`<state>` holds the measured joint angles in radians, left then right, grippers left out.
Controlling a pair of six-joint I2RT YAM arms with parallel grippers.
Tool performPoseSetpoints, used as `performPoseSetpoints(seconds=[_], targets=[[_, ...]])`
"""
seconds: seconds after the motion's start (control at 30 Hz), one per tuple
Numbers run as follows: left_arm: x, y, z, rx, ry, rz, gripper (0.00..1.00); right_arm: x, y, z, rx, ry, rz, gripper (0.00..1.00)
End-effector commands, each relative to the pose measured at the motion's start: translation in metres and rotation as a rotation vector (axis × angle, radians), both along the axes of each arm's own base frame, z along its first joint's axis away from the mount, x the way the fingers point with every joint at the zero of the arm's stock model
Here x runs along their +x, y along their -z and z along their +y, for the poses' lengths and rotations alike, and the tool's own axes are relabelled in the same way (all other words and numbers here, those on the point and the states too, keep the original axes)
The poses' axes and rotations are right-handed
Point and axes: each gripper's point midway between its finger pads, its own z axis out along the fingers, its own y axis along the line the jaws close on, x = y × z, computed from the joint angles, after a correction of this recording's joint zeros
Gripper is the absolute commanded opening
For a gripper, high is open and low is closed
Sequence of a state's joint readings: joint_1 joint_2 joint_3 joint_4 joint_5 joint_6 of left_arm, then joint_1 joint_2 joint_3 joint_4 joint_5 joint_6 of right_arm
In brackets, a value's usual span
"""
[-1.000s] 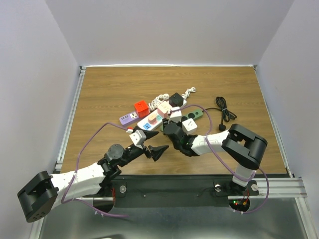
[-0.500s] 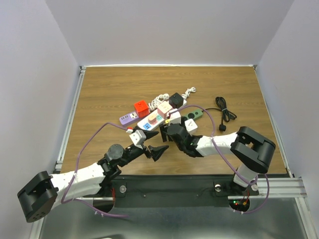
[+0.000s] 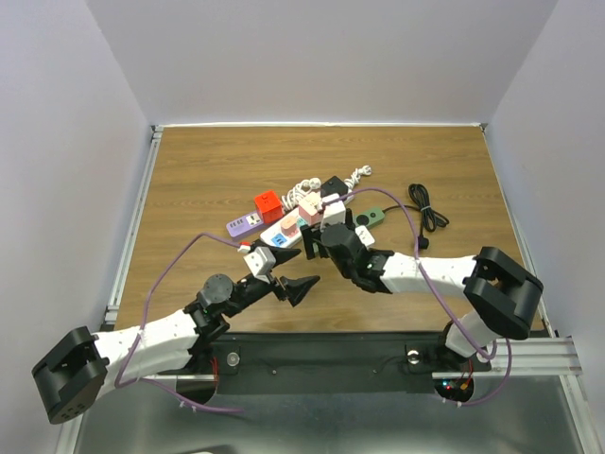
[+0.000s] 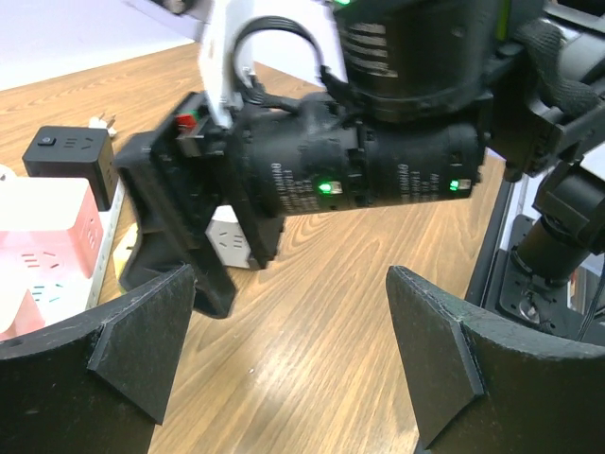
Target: Insert the plug
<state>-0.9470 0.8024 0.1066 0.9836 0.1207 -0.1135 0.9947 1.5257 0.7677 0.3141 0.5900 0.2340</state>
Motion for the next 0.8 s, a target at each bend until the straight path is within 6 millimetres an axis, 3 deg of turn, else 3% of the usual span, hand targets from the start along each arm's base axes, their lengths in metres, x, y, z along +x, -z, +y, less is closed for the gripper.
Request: performPoseSetpoints(seconds=[0.0, 0.4, 0.77], targets=[[-0.005, -0.021, 0.002, -0.069, 0.018, -0.045, 0.93, 0.012, 0.0, 0.004, -0.05, 0.007, 0.024, 0.86], [-0.008, -0.023, 0.002, -0.076, 0.029, -0.051, 0.93, 0.035, 0.014, -0.003, -0.098, 0.023, 0.067, 0.81], [-0.007, -0.021, 0.001, -0.07, 0.027, -0.047, 0.93, 0.04, 0.022, 0.005, -0.124, -0.025, 0.082, 0.73]])
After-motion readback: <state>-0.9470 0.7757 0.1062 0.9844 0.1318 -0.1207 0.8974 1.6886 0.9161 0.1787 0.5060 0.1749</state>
